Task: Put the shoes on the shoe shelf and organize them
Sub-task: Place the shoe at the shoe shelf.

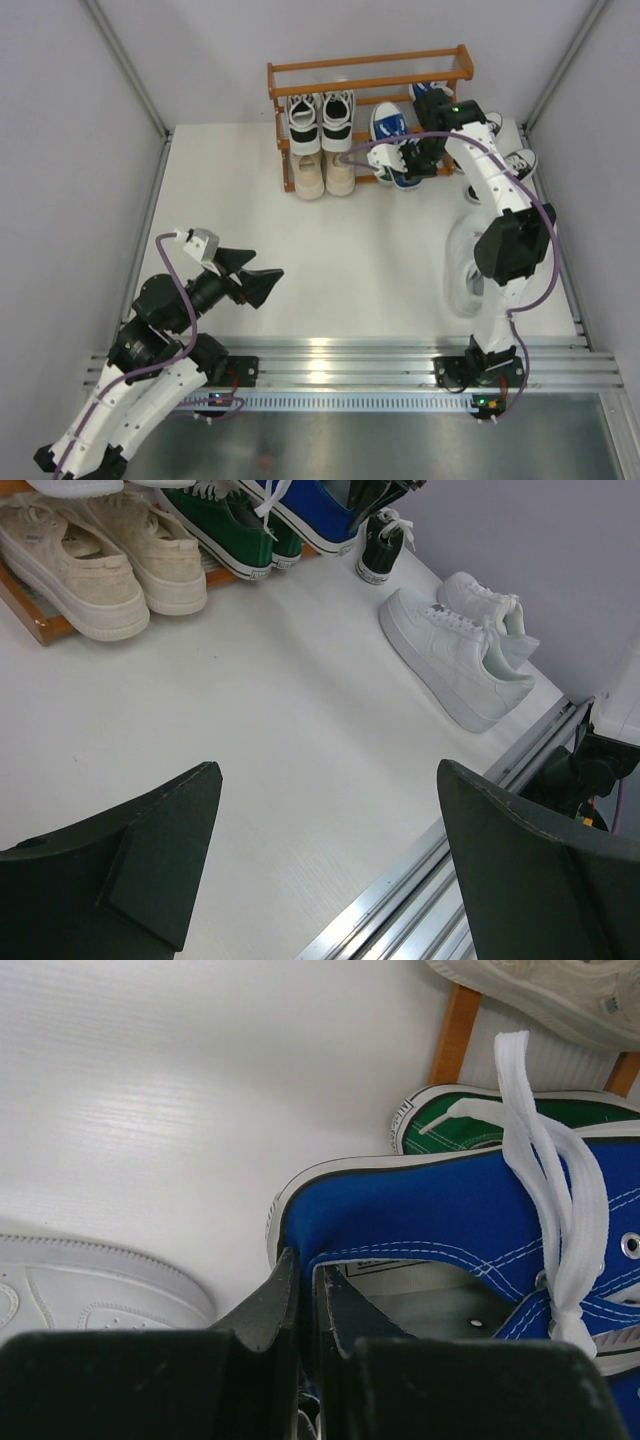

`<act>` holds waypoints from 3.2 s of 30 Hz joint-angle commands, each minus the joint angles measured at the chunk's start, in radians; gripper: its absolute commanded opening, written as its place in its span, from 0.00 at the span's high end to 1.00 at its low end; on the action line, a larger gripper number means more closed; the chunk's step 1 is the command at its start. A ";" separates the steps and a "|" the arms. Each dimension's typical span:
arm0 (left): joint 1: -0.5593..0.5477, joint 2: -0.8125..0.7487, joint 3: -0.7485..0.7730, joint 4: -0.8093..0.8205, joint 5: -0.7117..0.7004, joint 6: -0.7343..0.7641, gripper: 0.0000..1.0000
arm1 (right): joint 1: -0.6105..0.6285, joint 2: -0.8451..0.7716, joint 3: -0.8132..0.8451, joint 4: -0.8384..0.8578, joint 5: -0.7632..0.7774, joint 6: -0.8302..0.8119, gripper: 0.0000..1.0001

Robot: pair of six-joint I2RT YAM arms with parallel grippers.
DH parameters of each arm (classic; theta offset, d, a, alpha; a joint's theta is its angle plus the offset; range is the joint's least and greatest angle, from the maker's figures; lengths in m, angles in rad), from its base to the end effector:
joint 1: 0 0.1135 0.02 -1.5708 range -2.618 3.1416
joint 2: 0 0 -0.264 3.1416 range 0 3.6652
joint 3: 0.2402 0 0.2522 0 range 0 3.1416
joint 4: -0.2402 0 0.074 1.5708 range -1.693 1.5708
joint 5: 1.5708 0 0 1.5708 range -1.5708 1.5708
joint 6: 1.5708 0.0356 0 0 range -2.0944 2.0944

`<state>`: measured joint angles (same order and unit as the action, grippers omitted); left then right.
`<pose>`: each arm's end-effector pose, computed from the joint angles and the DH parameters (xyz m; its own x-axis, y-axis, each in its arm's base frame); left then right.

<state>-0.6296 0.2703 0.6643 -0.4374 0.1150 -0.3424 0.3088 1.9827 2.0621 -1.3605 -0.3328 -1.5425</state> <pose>0.0606 -0.0492 0.3287 -0.2605 -0.2228 -0.9394 0.6265 0.7013 -0.3401 0.3736 0.1314 0.3315 0.3502 -0.8800 -0.3210 -0.9233 -0.2664 -0.2767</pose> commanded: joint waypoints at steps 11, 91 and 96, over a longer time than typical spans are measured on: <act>0.004 -0.002 -0.015 0.017 -0.015 -0.012 0.05 | -0.034 0.048 0.233 0.231 0.052 0.064 1.00; 0.004 -0.037 -0.049 0.017 -0.034 -0.021 0.04 | -0.057 0.015 0.087 0.495 0.043 0.292 0.80; 0.002 -0.037 -0.049 0.019 -0.029 -0.021 0.04 | -0.066 0.008 0.082 0.483 0.054 0.260 0.78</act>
<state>-0.6296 0.2504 0.6231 -0.4423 0.0879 -0.3641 0.2596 2.0708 2.1460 -0.8726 -0.2638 -1.2419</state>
